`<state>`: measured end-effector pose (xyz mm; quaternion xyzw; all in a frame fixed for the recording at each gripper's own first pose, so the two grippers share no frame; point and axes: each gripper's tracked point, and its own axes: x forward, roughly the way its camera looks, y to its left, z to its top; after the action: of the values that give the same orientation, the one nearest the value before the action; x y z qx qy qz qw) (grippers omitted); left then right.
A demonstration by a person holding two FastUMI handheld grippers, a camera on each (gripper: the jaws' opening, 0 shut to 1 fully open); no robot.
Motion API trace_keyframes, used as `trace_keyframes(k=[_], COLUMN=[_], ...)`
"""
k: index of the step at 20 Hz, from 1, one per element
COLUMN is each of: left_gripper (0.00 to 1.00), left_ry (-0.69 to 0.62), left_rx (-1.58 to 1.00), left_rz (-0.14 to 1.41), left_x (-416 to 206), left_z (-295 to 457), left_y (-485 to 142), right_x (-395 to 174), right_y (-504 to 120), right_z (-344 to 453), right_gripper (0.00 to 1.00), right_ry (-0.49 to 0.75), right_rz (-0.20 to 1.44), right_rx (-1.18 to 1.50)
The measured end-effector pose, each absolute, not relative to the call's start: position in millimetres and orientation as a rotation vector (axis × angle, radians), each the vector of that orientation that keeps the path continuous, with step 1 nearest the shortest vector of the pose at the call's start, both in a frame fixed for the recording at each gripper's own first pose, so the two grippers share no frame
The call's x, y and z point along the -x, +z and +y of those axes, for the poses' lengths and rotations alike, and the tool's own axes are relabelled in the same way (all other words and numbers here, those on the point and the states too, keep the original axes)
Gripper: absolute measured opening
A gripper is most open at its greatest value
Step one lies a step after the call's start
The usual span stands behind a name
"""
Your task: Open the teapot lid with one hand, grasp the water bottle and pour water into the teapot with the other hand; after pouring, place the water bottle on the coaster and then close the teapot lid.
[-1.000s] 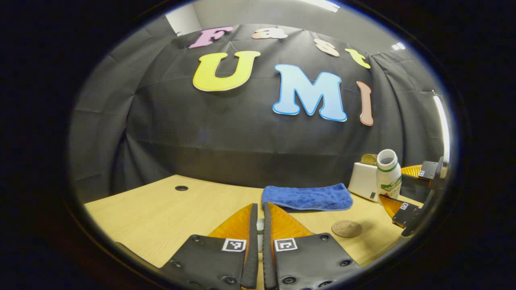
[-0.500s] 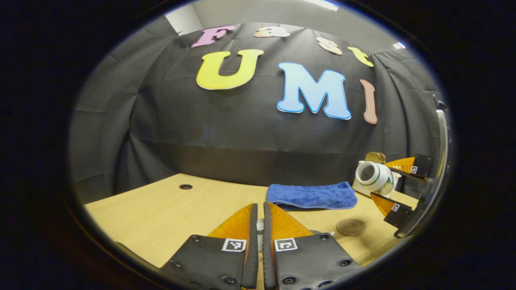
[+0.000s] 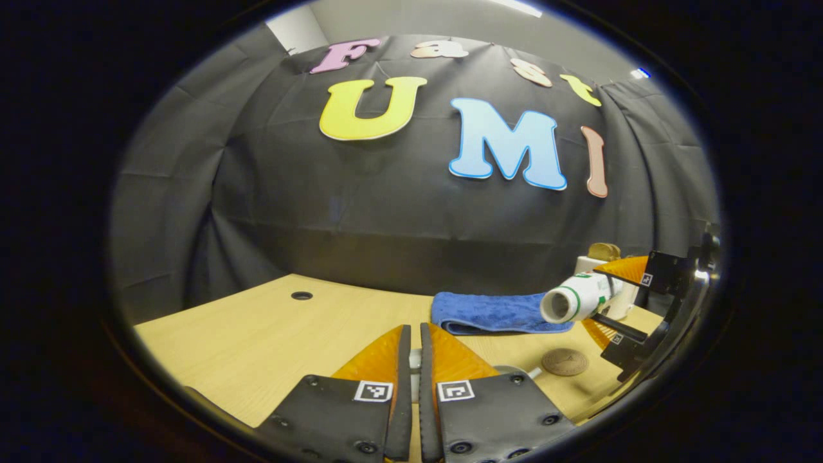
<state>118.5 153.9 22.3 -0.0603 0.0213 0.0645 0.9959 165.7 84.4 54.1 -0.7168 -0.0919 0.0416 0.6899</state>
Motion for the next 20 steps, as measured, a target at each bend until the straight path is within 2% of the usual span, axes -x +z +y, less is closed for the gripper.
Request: trace_keyframes(k=[1,11,12,14,15,16,18,19,20], left_gripper=[0.12,0.12,0.15,0.12,0.15,0.12,0.12,0.15,0.12], left_ry=[0.13,0.136,0.138,0.143,0.145,0.147,0.149,0.151,0.154], left_rx=[0.122,0.119,0.118,0.115,0.115,0.118,0.124,0.125,0.125], left_rz=[0.044,0.054,0.055,0.055,0.055,0.054,0.057,0.059,0.06], left_x=[-119,-118,-117,-117,-117,-117,-117,-118,-117], left_z=[154,155,156,158,159,160,163,164,165], left_y=[22,19,19,20,20,20,20,19,19], right_x=[-165,-165,-164,-164,-164,-163,-161,-162,-161], right_y=[53,60,61,62,63,64,64,65,66], right_z=[87,97,98,99,101,102,104,104,105], right_gripper=[0.73,0.73,0.73,0.73,0.73,0.73,0.73,0.73,0.73], right_ry=[0.096,0.099,0.1,0.1,0.099,0.099,0.099,0.099,0.099], right_rz=[-0.212,-0.274,-0.281,-0.292,-0.302,-0.311,-0.326,-0.331,-0.337], right_rx=[1.616,1.72,1.728,1.74,1.747,1.756,1.767,1.77,1.774])
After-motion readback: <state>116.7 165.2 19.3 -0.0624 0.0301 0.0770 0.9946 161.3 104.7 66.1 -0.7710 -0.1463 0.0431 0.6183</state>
